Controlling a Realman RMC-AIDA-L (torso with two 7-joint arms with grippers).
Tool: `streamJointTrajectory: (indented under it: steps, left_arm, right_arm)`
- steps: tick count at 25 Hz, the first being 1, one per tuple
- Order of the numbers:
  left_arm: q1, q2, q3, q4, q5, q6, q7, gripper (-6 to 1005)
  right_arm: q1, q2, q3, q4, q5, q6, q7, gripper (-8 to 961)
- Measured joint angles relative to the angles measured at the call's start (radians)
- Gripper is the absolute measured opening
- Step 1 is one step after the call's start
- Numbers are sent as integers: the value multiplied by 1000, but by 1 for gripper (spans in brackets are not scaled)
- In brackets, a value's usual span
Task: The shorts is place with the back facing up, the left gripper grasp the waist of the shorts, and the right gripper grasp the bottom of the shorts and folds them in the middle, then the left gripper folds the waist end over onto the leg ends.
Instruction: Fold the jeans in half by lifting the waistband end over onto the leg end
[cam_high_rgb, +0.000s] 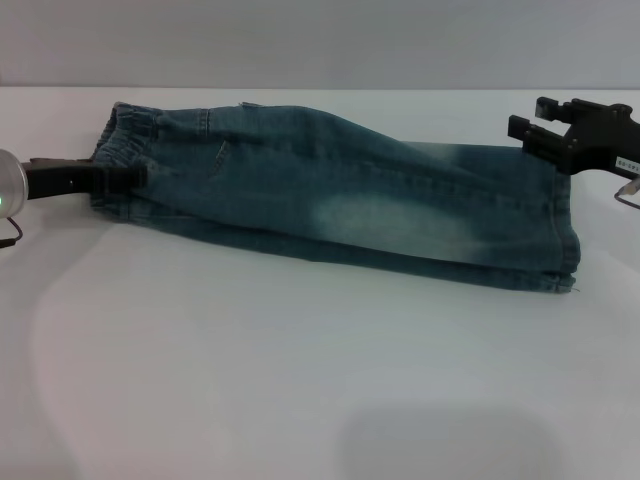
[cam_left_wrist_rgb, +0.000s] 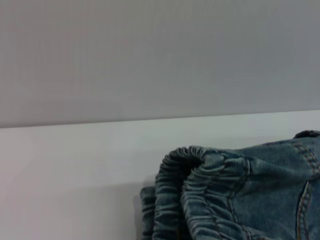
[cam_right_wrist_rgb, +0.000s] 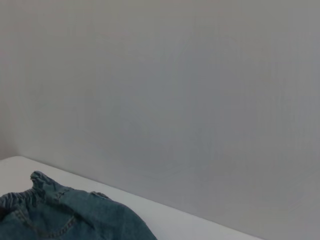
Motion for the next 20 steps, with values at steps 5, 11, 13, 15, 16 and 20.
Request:
streamJointTrajectory:
  steps: [5,11,13,15,16,20]
  left_arm:
    - [0,0,0,-4,0,1,1,845]
    - [1,-5,-2,6,0,1,8,844]
    - [1,-6,-5,16,-4,1,9,844]
    - [1,-6,-6,25,-6,3,9,844]
    - [0,-6,-5,27,-6,3,8,844]
    - [-9,-6,-3,25,-2,2,9,845]
  right_arm:
    - [5,0,0,7,0,-3,0,458]
    - [9,0,-8,11,0,-4,0,458]
    - [12,0,-9,20,5,1,-5,458]
    - [12,0,-9,21,7,2,-6,458]
    - [12,0,-10,21,9,2,-7,458]
    - [13,0,-10,21,10,3,-8,458]
